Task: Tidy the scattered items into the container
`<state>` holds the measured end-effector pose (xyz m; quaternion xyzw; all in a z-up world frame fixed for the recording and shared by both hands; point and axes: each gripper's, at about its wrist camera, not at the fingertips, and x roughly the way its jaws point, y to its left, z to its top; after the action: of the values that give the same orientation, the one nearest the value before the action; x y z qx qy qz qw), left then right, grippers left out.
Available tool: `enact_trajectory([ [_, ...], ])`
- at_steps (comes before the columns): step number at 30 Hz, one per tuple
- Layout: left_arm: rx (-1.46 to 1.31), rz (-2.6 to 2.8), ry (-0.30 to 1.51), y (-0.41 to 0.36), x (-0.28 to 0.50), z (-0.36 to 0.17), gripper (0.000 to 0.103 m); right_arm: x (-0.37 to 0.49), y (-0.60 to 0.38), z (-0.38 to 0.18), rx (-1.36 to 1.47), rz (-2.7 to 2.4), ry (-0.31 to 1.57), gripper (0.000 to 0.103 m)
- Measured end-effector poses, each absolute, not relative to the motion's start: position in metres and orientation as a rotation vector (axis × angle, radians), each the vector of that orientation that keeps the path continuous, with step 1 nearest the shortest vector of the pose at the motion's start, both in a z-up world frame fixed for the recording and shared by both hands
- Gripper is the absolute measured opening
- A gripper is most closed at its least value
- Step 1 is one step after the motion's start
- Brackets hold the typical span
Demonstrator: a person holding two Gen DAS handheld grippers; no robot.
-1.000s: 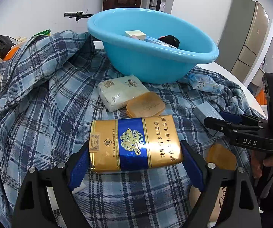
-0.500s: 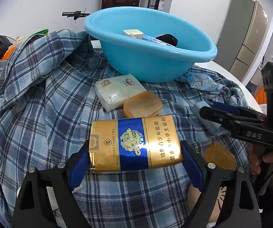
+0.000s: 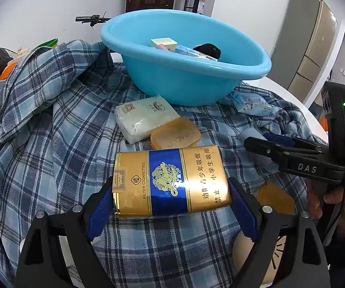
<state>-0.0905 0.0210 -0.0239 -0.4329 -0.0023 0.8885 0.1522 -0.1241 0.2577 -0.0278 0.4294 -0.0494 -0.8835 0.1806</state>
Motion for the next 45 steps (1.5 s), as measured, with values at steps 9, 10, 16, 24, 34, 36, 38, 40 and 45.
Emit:
enact_trajectory([
  [9,-1.242,2.54,0.011,0.024,-0.089,-0.024,0.09,-0.12,0.254,-0.028,1.197,-2.493,-0.069,0.049],
  [10,-1.243,2.54,0.013,0.024,-0.089,-0.024,0.09,-0.118,0.253,-0.027,1.188,-2.508,-0.047,0.049],
  [16,-1.235,2.548,0.017,0.025,-0.089,-0.022,0.09,-0.095,0.259,0.007,1.085,-2.533,-0.039,0.047],
  [24,-1.222,2.569,0.037,0.03,-0.086,-0.02,0.09,-0.081,0.239,-0.008,1.169,-2.518,0.111,0.049],
  [34,-1.224,2.569,0.042,0.03,-0.084,-0.02,0.09,-0.079,0.243,-0.017,1.137,-2.58,0.101,0.047],
  [36,-1.224,2.569,0.045,0.031,-0.084,-0.019,0.09,-0.076,0.244,-0.01,1.113,-2.573,0.087,0.047],
  [38,-1.222,2.57,0.047,0.031,-0.084,-0.019,0.09,-0.074,0.243,-0.006,1.105,-2.587,0.102,0.047],
  [40,-1.222,2.573,0.047,0.032,-0.084,-0.019,0.09,-0.073,0.244,-0.004,1.111,-2.594,0.109,0.047],
  [45,-1.219,2.602,0.065,0.033,-0.083,-0.018,0.09,-0.074,0.245,-0.008,1.152,-2.613,0.1,0.047],
])
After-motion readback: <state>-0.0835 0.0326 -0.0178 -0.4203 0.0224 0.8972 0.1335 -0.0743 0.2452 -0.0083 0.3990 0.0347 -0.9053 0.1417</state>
